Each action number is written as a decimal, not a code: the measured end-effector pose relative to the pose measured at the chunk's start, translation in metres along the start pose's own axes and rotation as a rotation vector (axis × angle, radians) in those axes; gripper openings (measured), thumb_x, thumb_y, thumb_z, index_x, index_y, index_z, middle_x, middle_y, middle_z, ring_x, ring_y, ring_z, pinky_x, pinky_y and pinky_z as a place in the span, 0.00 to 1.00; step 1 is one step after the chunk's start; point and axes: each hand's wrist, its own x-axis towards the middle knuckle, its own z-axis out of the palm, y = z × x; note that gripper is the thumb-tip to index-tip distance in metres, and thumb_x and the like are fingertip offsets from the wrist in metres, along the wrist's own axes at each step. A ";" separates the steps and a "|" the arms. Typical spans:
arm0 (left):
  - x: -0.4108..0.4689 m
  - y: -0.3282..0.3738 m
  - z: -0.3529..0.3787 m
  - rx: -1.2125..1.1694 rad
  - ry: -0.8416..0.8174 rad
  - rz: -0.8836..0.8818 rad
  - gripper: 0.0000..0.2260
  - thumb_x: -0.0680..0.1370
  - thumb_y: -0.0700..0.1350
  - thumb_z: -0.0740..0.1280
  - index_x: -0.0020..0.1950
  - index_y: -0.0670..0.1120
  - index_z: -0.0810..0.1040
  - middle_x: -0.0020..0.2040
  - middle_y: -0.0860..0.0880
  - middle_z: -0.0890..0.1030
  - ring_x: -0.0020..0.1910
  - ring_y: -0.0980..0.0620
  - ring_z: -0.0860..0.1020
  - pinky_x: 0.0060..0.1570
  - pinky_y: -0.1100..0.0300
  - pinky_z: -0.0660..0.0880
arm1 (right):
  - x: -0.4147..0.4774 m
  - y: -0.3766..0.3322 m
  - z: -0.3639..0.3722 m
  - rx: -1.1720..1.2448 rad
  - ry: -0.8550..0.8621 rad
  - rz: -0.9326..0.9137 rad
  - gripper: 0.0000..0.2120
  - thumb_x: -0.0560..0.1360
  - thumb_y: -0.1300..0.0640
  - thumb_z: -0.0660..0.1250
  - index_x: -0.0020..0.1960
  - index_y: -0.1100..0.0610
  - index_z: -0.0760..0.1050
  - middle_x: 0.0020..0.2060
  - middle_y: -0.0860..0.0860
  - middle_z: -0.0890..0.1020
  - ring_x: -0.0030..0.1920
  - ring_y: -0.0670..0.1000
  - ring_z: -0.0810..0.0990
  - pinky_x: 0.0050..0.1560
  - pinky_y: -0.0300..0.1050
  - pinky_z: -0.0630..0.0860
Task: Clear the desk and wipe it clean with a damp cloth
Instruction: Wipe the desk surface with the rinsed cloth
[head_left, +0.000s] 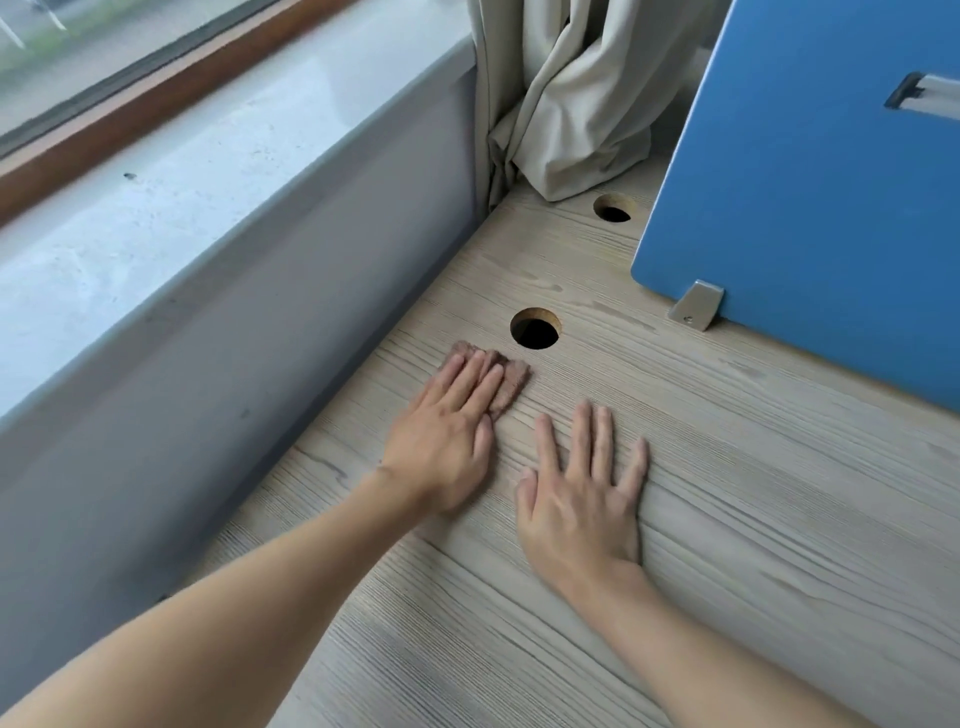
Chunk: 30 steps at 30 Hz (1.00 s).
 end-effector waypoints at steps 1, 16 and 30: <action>0.002 -0.001 -0.001 -0.005 0.009 -0.048 0.32 0.77 0.57 0.37 0.82 0.53 0.49 0.82 0.52 0.48 0.80 0.52 0.41 0.79 0.54 0.41 | 0.000 0.000 0.000 -0.007 -0.004 0.004 0.31 0.77 0.46 0.47 0.78 0.54 0.64 0.77 0.64 0.62 0.78 0.64 0.58 0.73 0.74 0.49; -0.039 0.029 0.008 -0.001 -0.021 -0.045 0.31 0.78 0.57 0.39 0.82 0.54 0.46 0.82 0.52 0.45 0.80 0.51 0.39 0.79 0.51 0.42 | 0.006 0.004 0.002 0.132 0.052 0.033 0.35 0.73 0.45 0.50 0.77 0.57 0.66 0.77 0.61 0.65 0.78 0.60 0.59 0.76 0.67 0.47; -0.130 0.026 0.014 0.000 -0.057 0.082 0.28 0.81 0.55 0.42 0.82 0.54 0.48 0.81 0.54 0.46 0.80 0.53 0.40 0.79 0.53 0.42 | -0.094 -0.021 0.010 0.032 0.088 -0.063 0.32 0.78 0.48 0.50 0.75 0.66 0.66 0.77 0.63 0.62 0.79 0.59 0.59 0.76 0.68 0.53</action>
